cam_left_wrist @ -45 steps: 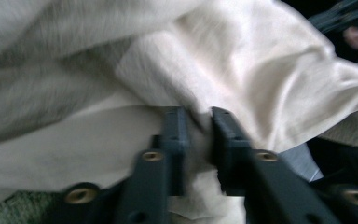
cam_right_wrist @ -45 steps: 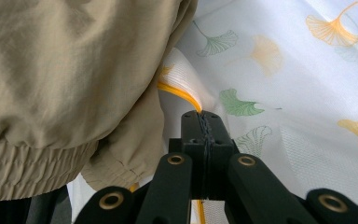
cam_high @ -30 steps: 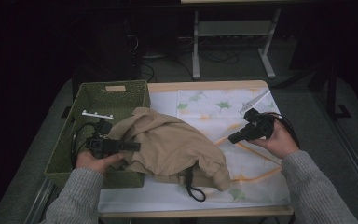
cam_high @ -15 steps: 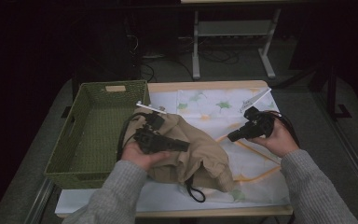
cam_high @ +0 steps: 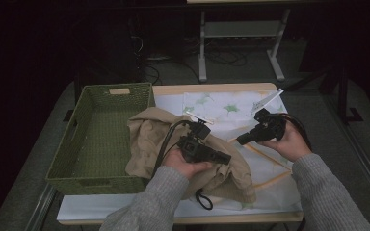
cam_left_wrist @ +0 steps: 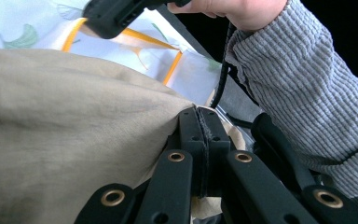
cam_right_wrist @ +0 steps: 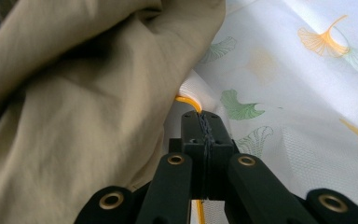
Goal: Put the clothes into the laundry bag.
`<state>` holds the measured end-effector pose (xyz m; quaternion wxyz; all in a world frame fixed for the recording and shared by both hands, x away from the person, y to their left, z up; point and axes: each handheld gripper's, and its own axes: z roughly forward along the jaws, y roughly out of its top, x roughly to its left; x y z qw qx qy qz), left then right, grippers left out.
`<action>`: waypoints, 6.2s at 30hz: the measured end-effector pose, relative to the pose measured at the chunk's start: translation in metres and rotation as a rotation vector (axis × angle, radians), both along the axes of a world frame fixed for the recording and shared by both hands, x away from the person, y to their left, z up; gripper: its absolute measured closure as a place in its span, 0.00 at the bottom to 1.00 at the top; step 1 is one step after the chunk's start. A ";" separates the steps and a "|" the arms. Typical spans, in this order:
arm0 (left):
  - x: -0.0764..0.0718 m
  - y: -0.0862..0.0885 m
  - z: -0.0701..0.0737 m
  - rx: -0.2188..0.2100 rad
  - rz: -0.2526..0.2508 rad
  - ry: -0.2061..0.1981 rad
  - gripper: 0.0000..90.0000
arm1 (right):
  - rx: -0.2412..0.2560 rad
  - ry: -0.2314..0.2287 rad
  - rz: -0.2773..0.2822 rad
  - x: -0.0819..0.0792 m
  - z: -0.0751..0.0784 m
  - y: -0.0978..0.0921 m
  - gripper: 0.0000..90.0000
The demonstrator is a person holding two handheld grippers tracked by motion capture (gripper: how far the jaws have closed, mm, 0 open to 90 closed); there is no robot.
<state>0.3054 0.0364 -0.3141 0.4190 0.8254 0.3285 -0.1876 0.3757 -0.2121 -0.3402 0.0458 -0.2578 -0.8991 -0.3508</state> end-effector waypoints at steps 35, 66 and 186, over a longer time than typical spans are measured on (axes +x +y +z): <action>0.007 0.187 -0.001 -0.019 0.407 -0.002 0.51 | -0.017 0.010 -0.004 -0.001 -0.005 0.001 0.99; 0.008 0.204 -0.031 0.180 0.430 0.102 0.78 | -0.019 0.013 -0.001 -0.002 -0.007 0.002 0.99; -0.031 -0.042 0.013 -0.112 -0.100 -0.017 0.99 | 0.063 -0.022 -0.004 -0.002 0.025 0.009 0.99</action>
